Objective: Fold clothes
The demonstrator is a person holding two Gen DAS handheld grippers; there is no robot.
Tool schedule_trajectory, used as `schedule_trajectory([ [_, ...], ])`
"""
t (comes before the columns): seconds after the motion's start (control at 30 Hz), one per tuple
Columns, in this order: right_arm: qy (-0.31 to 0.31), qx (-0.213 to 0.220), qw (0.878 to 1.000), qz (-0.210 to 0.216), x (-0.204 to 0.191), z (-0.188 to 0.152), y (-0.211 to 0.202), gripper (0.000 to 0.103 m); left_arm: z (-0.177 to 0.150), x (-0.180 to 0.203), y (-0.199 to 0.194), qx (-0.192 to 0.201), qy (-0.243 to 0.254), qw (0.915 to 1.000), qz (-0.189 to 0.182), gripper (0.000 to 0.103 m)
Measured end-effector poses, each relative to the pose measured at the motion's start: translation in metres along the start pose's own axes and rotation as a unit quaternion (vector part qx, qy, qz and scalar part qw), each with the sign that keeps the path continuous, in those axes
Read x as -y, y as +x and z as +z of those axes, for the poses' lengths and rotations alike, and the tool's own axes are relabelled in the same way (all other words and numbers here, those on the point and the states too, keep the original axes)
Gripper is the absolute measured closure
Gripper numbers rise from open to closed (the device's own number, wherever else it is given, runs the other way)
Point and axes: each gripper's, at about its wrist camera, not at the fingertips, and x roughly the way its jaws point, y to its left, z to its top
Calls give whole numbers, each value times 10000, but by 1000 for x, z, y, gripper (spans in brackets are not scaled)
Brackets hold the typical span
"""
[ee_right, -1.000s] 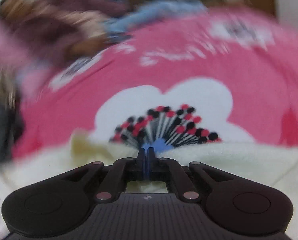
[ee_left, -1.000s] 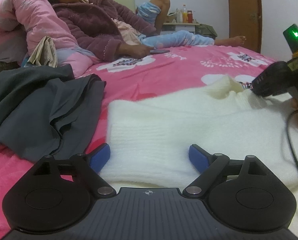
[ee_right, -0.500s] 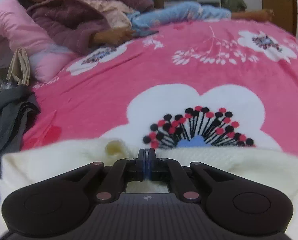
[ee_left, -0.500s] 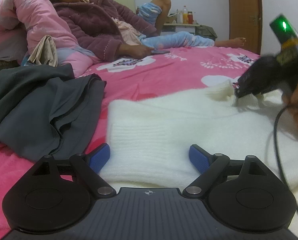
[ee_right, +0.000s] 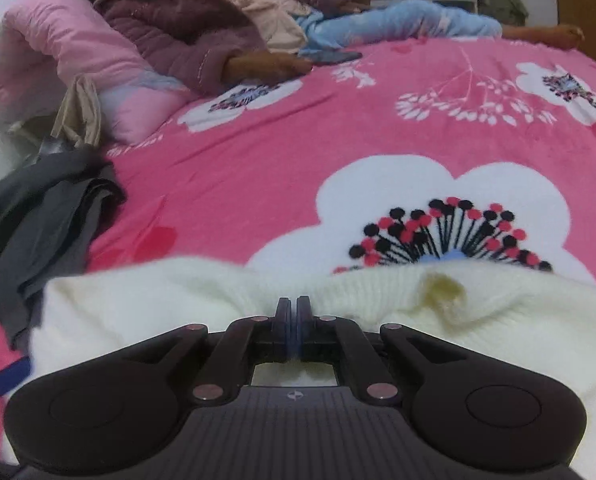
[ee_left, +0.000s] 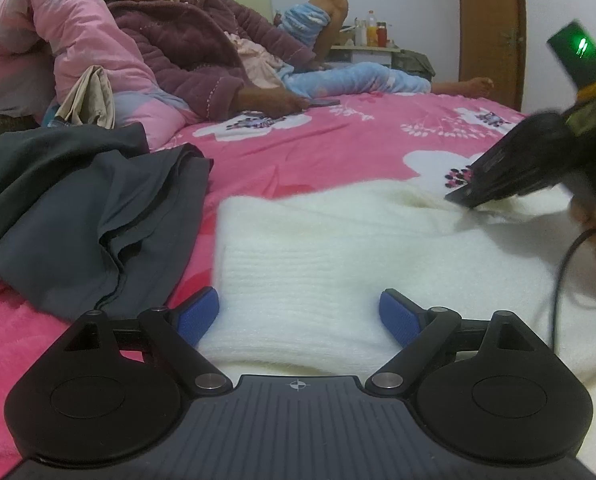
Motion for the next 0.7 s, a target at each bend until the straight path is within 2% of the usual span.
schedule_trajectory([
  [0.03, 86, 47, 10000, 17, 4, 4, -8, 102, 0, 0, 0, -2, -6, 10000, -4, 14],
  [0.1, 422, 409, 9983, -49, 16, 10, -23, 102, 0, -1, 0, -2, -12, 10000, -6, 14],
  [0.2, 1073, 830, 9906, -184, 42, 13, -35, 102, 0, 0, 1, -6, -9, 10000, -4, 13],
  [0.23, 1203, 707, 9897, -315, 53, 8, -27, 102, 0, 0, 1, -8, -8, 10000, -3, 13],
  [0.27, 1282, 406, 9900, -433, 63, 1, -13, 103, 0, 0, 1, -10, -7, 10000, 0, 13],
  [0.3, 1380, 317, 9893, -351, 71, -10, -4, 103, 0, 0, 1, -15, -3, 10000, 5, 13],
  [0.33, 1602, 421, 9861, -164, 78, -17, -9, 103, 0, 0, 1, -21, -1, 10000, 12, 12],
  [0.4, 2115, 498, 9760, 136, 83, -25, -36, 102, 0, -1, 2, -39, -27, 10000, 8, 12],
  [0.47, 2370, 714, 9677, 484, 80, -38, -73, 101, 1, -3, 3, -66, -67, 10000, -10, 11],
  [0.57, 2196, 986, 9682, 682, 63, -76, -141, 98, 5, -8, -2, -139, -194, 9997, -31, 11],
  [0.6, 2144, 1020, 9689, 697, 59, -93, -164, 95, 7, -10, -7, -172, -229, 9996, -12, 11],
  [0.67, 2103, 1100, 9692, 659, 53, -131, -210, 71, 10, -13, -22, -254, -262, 9993, 1, 11],
  [0.7, 2114, 1168, 9688, 565, 49, -153, -230, 69, 10, -15, -32, -282, -276, 9992, -11, 11],
])
